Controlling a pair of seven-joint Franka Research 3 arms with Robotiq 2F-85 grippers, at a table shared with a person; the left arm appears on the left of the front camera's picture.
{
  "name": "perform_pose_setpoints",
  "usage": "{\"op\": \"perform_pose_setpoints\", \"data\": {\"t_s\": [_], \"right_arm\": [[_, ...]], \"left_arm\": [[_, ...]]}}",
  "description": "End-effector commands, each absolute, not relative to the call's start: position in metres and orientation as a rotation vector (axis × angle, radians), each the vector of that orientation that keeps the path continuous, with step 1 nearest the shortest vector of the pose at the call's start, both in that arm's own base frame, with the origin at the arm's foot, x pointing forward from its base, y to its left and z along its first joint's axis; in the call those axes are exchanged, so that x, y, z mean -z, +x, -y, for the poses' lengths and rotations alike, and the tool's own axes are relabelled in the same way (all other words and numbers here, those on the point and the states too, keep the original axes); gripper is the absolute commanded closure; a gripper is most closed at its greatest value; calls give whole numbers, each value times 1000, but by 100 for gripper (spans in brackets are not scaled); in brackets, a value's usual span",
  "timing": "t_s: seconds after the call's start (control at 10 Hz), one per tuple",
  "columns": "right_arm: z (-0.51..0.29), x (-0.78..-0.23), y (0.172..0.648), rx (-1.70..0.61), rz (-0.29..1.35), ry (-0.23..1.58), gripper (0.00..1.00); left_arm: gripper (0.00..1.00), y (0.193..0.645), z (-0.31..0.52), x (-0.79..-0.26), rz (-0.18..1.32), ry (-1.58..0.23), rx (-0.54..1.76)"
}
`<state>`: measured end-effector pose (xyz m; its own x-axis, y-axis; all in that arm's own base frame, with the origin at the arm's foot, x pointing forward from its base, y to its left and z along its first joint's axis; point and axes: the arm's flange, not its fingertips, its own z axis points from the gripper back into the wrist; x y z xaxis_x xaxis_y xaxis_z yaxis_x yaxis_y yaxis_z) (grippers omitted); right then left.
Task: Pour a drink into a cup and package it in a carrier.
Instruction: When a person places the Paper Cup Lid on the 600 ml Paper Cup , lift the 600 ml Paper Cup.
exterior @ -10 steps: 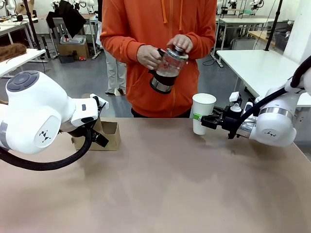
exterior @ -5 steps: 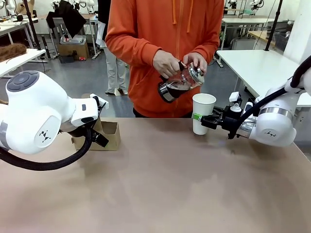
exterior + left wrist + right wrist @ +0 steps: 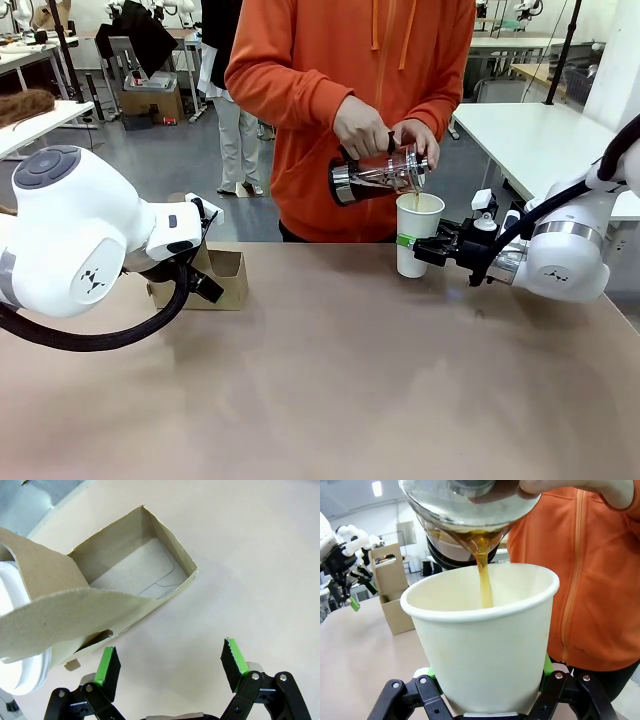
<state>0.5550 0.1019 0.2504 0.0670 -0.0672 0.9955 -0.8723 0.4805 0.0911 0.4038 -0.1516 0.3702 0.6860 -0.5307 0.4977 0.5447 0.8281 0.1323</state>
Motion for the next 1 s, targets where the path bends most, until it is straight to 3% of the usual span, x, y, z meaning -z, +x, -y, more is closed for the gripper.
{"op": "perform_pose_setpoints", "data": {"t_s": [0.0,0.9], "right_arm": [[-104,-251,553,-749,1382,905,20],[-104,-251,553,-749,1382,905,20]], "left_arm": [[0,404,151,-371,550,-28,602],[0,404,151,-371,550,-28,602]]}}
